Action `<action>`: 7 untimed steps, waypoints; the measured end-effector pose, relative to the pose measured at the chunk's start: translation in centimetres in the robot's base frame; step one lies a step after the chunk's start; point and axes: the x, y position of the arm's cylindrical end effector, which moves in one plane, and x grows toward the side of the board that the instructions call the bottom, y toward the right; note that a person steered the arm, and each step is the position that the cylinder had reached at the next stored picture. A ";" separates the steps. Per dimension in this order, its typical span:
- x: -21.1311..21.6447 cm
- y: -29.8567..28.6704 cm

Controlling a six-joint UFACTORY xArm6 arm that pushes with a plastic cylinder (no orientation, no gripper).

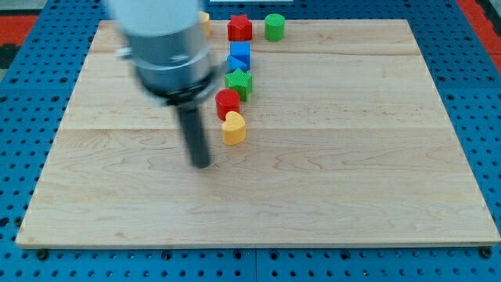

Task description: Push the green circle into the red star

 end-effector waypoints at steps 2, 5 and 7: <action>-17.9 18.3; -29.4 12.0; -29.4 4.7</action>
